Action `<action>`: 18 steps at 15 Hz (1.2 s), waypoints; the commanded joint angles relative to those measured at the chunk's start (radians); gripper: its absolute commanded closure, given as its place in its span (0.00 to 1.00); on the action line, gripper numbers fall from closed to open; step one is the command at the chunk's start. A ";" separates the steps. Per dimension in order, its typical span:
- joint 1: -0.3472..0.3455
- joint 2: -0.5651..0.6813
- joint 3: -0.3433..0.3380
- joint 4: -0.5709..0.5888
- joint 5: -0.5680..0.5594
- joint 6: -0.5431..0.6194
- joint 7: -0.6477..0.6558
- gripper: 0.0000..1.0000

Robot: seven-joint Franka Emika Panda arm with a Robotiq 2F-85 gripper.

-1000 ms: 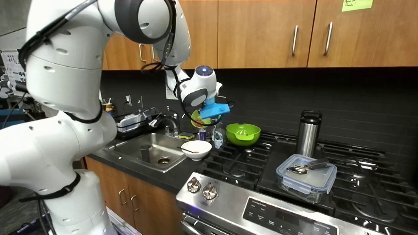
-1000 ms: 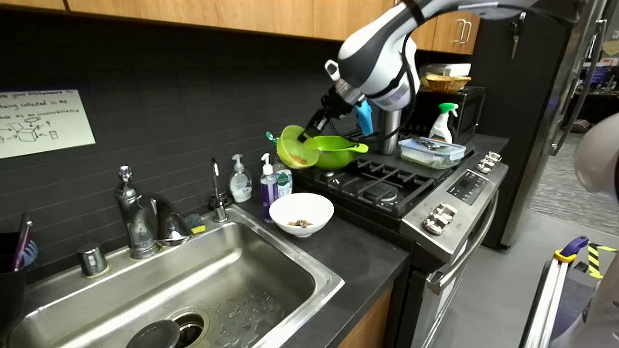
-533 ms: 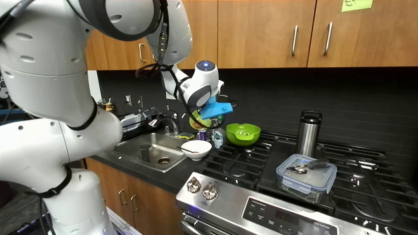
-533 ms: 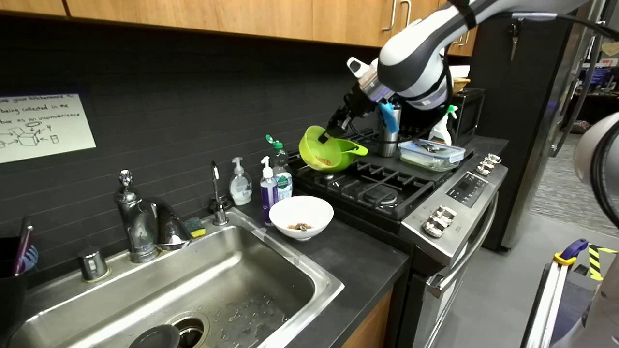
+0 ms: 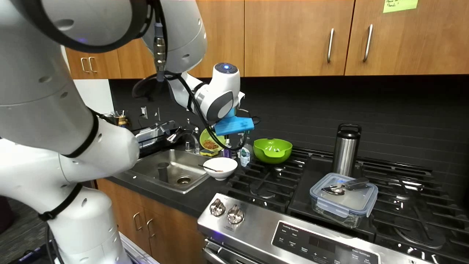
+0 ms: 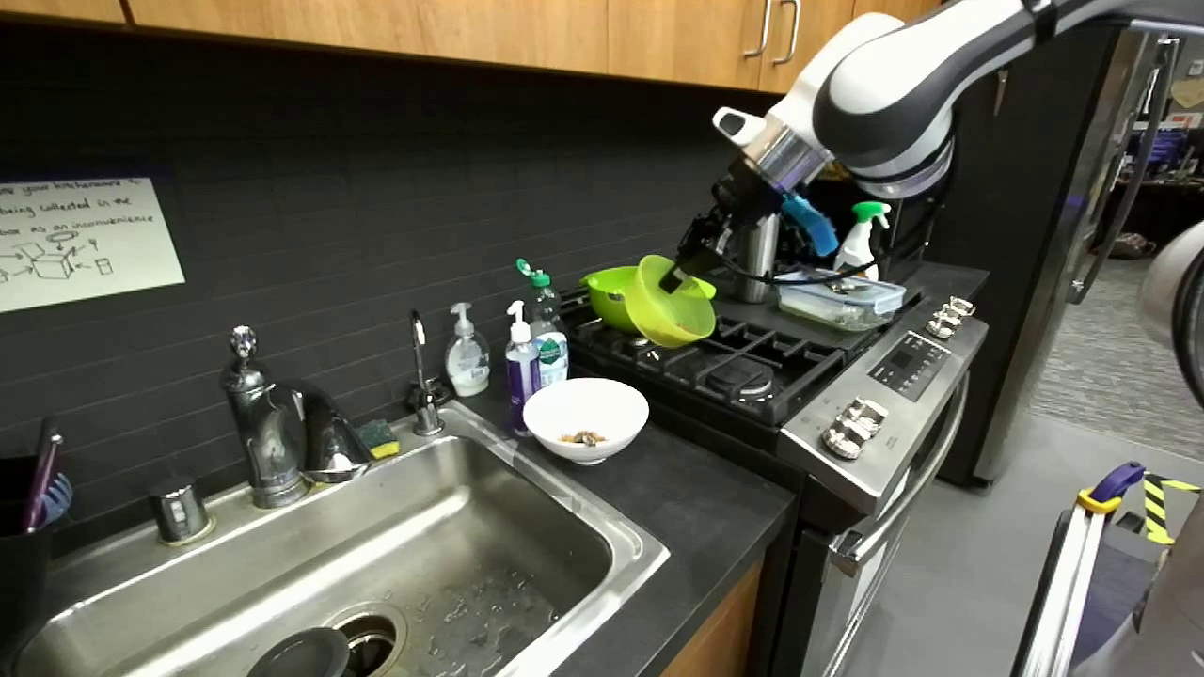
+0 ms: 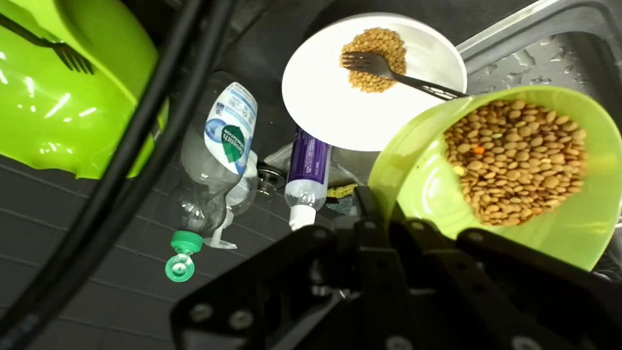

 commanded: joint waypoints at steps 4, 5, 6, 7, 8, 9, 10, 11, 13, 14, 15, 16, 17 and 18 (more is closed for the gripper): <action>0.111 0.027 -0.049 0.052 -0.057 -0.100 0.058 0.99; 0.134 0.002 -0.057 0.071 -0.066 -0.135 0.060 0.99; 0.165 -0.014 -0.075 0.090 -0.072 -0.158 0.061 0.99; 0.194 -0.037 -0.089 0.115 -0.077 -0.188 0.067 0.99; 0.219 -0.053 -0.105 0.134 -0.085 -0.206 0.066 0.99; 0.238 -0.065 -0.117 0.152 -0.090 -0.231 0.063 0.99; 0.253 -0.080 -0.125 0.169 -0.093 -0.254 0.062 0.99; 0.266 -0.093 -0.139 0.181 -0.099 -0.265 0.056 0.99; 0.284 -0.116 -0.155 0.209 -0.105 -0.314 0.045 0.99; 0.286 -0.129 -0.158 0.220 -0.109 -0.341 0.038 0.99; 0.289 -0.139 -0.162 0.231 -0.112 -0.373 0.031 0.99; 0.291 -0.152 -0.171 0.240 -0.119 -0.404 0.021 0.99; 0.295 -0.163 -0.176 0.251 -0.124 -0.437 0.013 0.99; 0.300 -0.175 -0.186 0.261 -0.131 -0.474 -0.001 0.99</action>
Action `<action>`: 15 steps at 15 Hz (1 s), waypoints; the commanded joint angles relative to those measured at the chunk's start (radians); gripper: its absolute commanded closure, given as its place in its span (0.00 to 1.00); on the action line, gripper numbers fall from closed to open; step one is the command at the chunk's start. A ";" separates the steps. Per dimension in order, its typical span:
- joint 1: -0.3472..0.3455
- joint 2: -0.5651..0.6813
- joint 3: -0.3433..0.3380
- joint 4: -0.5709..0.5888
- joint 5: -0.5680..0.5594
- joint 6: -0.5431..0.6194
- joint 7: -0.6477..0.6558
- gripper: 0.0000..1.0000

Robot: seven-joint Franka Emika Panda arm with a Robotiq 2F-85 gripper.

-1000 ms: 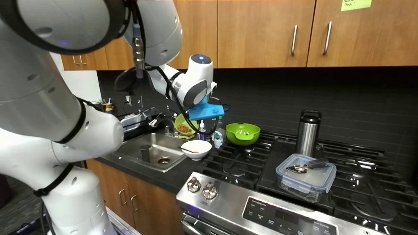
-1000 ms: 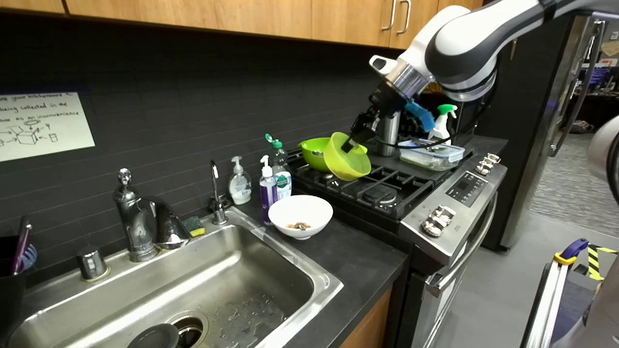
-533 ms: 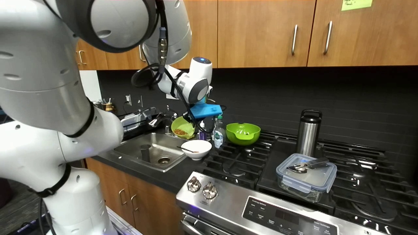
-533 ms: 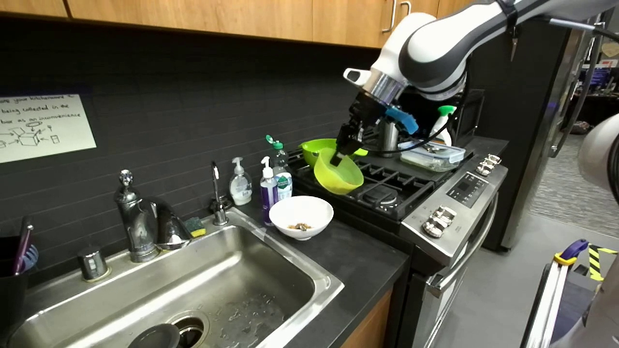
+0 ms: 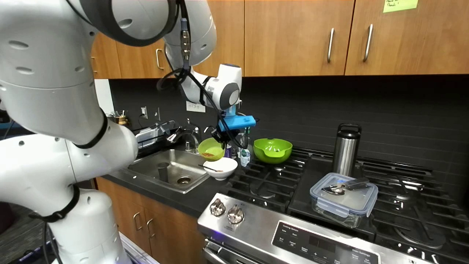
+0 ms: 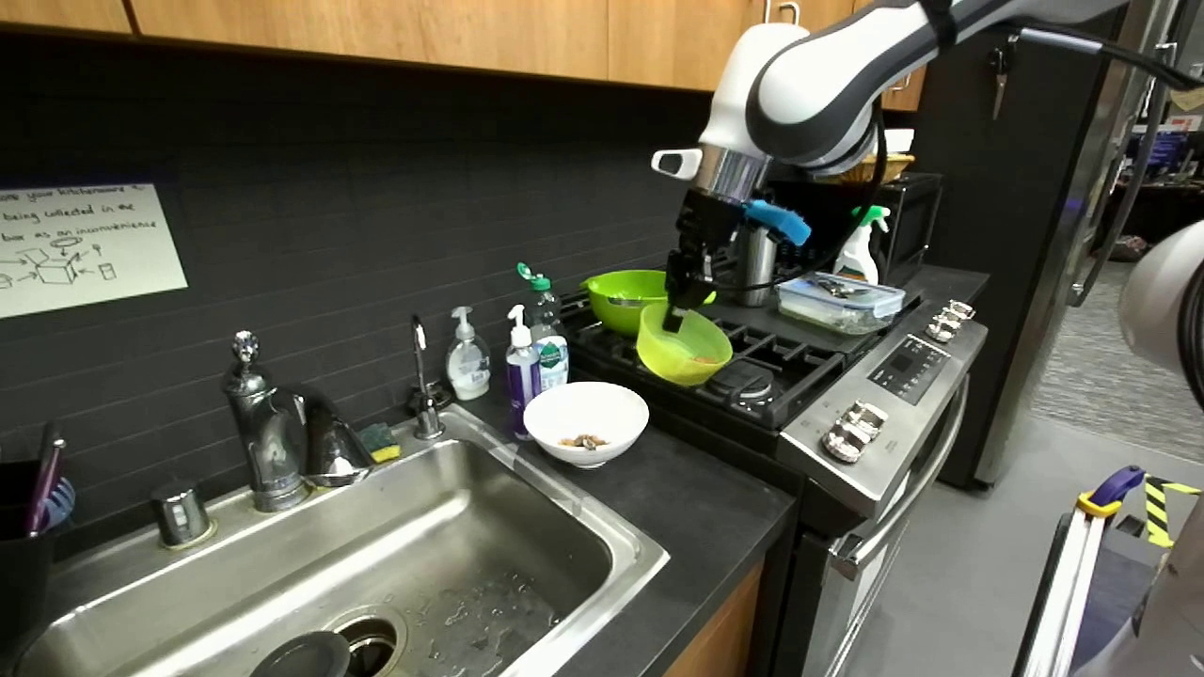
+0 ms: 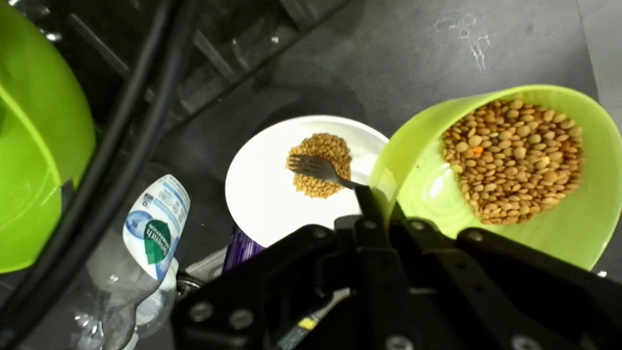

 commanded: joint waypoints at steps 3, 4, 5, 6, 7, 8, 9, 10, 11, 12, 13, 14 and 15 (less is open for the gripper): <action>0.037 -0.079 -0.050 0.070 -0.045 -0.178 -0.084 0.99; 0.044 -0.088 -0.057 0.081 -0.052 -0.207 -0.103 0.99; 0.051 -0.095 -0.068 0.088 -0.056 -0.228 -0.120 0.99; 0.061 -0.102 -0.081 0.096 -0.059 -0.245 -0.140 0.99; 0.069 -0.113 -0.091 0.103 -0.062 -0.259 -0.156 0.99; 0.076 -0.120 -0.103 0.105 -0.069 -0.261 -0.175 0.99; 0.088 -0.133 -0.117 0.111 -0.075 -0.269 -0.197 0.99; 0.100 -0.145 -0.130 0.115 -0.078 -0.276 -0.222 0.99; 0.116 -0.158 -0.149 0.119 -0.083 -0.285 -0.249 0.99; 0.129 -0.172 -0.164 0.126 -0.082 -0.294 -0.269 0.99; 0.147 -0.189 -0.187 0.129 -0.084 -0.290 -0.285 0.99; 0.167 -0.208 -0.211 0.134 -0.083 -0.279 -0.294 0.99; 0.187 -0.225 -0.237 0.138 -0.078 -0.265 -0.303 0.99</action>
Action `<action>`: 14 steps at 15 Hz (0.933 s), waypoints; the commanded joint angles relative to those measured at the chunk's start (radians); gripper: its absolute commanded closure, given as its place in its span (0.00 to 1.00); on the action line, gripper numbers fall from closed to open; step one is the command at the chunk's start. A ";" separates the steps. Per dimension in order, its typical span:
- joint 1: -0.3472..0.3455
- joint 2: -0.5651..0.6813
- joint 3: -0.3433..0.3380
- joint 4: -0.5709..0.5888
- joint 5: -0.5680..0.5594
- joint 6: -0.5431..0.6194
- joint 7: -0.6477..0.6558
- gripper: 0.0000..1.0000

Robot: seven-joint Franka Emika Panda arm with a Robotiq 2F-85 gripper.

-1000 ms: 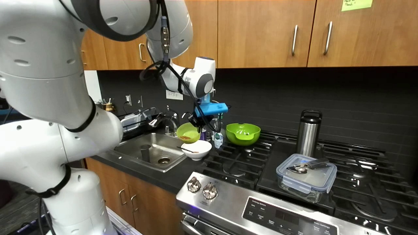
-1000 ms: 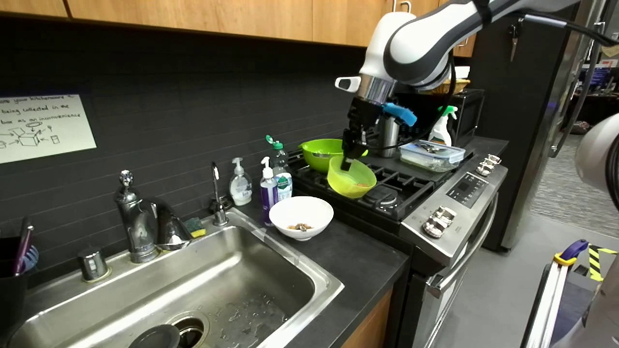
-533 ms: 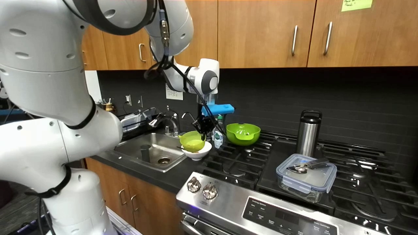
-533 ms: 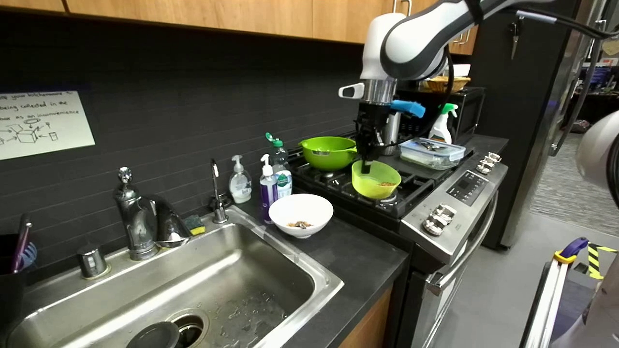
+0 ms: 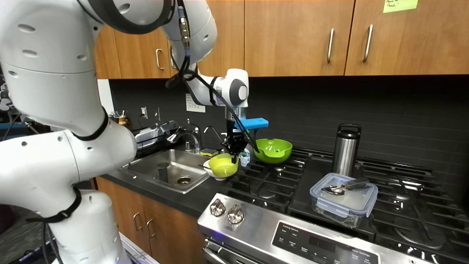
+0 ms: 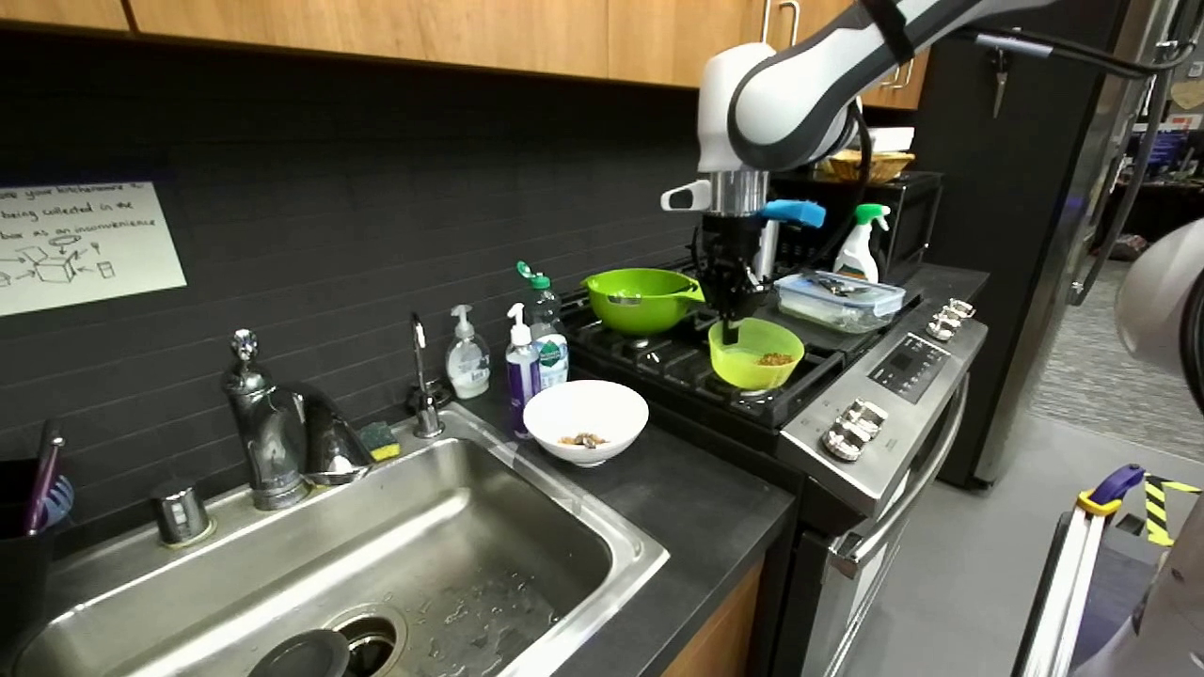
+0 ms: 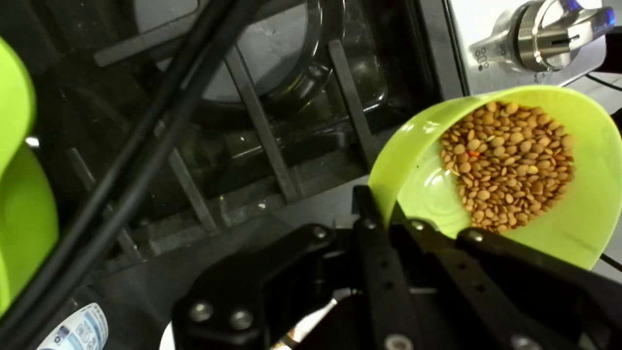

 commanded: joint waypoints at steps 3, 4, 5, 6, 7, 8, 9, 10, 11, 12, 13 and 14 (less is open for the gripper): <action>0.148 -0.143 -0.172 0.048 0.021 0.060 -0.018 0.99; 0.189 -0.162 -0.215 0.055 0.038 0.073 -0.007 0.99; 0.237 -0.179 -0.264 0.063 0.055 0.080 -0.003 0.99; 0.294 -0.194 -0.319 0.070 0.074 0.091 0.009 0.99; 0.356 -0.205 -0.377 0.078 0.089 0.090 0.013 0.99; 0.425 -0.214 -0.440 0.084 0.101 0.094 0.018 0.99; 0.501 -0.219 -0.509 0.090 0.108 0.094 0.026 0.99; 0.578 -0.223 -0.577 0.096 0.112 0.092 0.035 0.99; 0.658 -0.222 -0.645 0.101 0.111 0.092 0.047 0.99; 0.735 -0.219 -0.711 0.109 0.111 0.086 0.054 0.99; 0.815 -0.217 -0.781 0.114 0.108 0.088 0.065 0.99; 0.895 -0.213 -0.851 0.120 0.106 0.089 0.072 0.99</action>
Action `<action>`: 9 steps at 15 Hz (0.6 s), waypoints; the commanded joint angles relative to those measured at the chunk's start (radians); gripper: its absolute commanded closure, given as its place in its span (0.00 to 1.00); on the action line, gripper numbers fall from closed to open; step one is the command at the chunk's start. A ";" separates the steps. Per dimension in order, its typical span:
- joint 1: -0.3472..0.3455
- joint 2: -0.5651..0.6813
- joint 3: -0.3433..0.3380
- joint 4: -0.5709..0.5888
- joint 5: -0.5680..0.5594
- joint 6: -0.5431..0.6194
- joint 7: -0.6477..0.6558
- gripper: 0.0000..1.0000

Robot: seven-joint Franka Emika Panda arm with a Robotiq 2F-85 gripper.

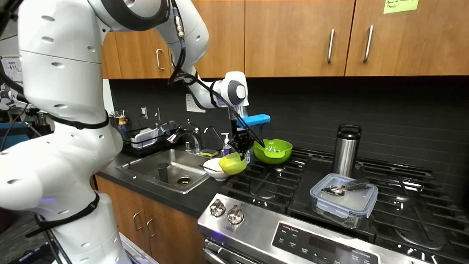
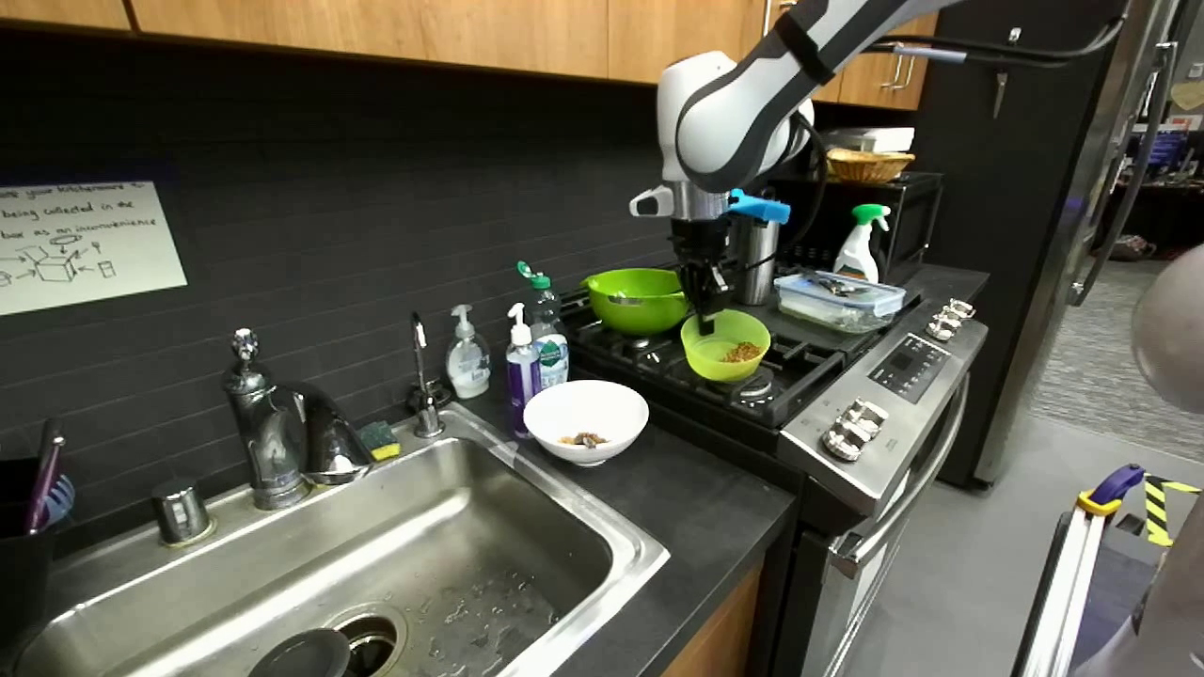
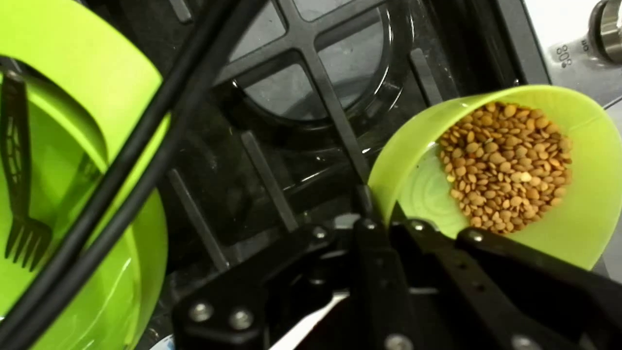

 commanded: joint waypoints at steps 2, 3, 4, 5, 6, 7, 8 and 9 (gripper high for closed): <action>0.355 -0.012 -0.322 0.029 0.009 0.004 0.029 0.99; 0.433 -0.008 -0.396 0.035 0.017 0.007 0.024 0.99; 0.511 -0.006 -0.470 0.040 0.022 0.012 0.022 0.99; 0.583 -0.003 -0.540 0.045 0.031 0.020 0.014 0.99; 0.646 -0.002 -0.597 0.049 0.036 0.025 0.016 0.99; 0.694 0.001 -0.641 0.051 0.046 0.030 0.013 0.99; 0.736 0.003 -0.677 0.055 0.050 0.032 0.015 0.99; 0.773 0.004 -0.705 0.058 0.052 0.032 0.019 0.99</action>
